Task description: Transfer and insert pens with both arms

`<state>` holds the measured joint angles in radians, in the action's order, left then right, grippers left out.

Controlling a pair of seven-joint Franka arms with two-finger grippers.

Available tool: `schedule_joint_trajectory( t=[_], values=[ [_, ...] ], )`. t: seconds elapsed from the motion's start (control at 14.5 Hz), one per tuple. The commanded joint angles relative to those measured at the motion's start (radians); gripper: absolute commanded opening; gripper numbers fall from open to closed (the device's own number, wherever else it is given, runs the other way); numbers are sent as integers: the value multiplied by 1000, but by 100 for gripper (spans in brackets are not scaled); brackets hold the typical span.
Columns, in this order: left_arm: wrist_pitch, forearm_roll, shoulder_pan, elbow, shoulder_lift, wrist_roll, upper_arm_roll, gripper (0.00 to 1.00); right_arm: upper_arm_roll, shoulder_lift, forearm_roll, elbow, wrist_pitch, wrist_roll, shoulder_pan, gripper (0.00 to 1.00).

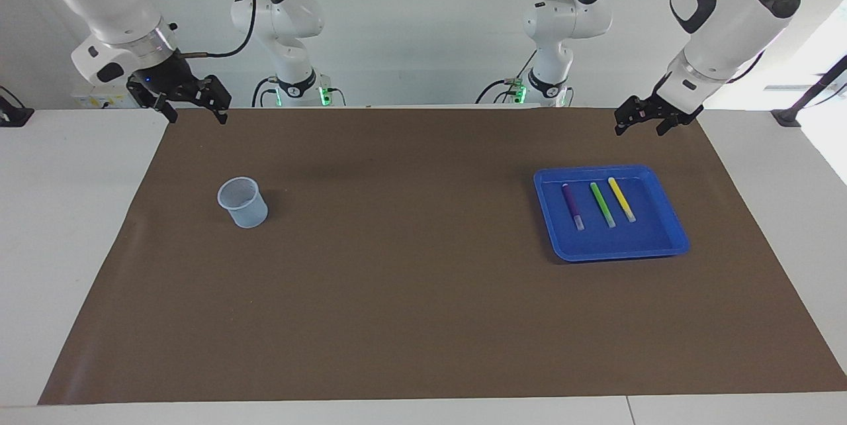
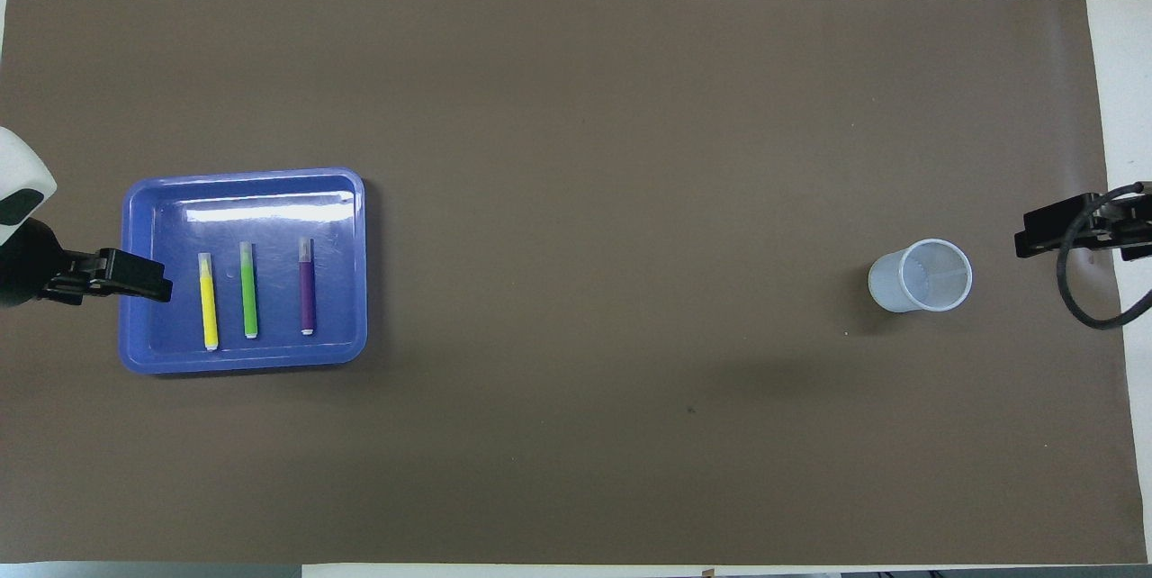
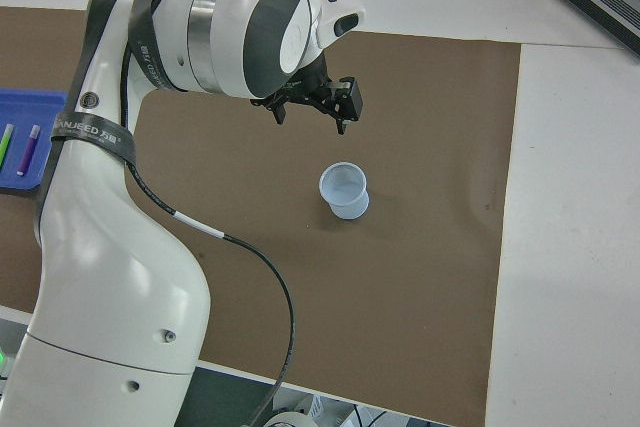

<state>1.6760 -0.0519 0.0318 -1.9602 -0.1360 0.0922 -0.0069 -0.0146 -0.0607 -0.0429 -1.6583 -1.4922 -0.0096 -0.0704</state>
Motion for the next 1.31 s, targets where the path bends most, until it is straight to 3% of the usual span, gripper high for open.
schedule_joint_trajectory(
  t=[0.0,0.34,0.55,1.03,1.24],
  values=[
    [146,7,75,-155,-37,78,-7,100,-2,-31,-171,-69,-55,-44,-8,100],
    [368,7,135,-285,33,92,-7,100,-4,-59,-363,-213,-249,-24,78,100],
    [484,7,120,-332,76,84,-7,100,-4,-61,-587,-300,-295,-20,103,100],
    [704,33,105,-329,223,20,-7,94,-22,-64,-710,-365,-356,-17,109,100],
    [723,33,80,-316,262,8,-7,91,-57,-62,-712,-367,-408,0,127,100]
  ],
)
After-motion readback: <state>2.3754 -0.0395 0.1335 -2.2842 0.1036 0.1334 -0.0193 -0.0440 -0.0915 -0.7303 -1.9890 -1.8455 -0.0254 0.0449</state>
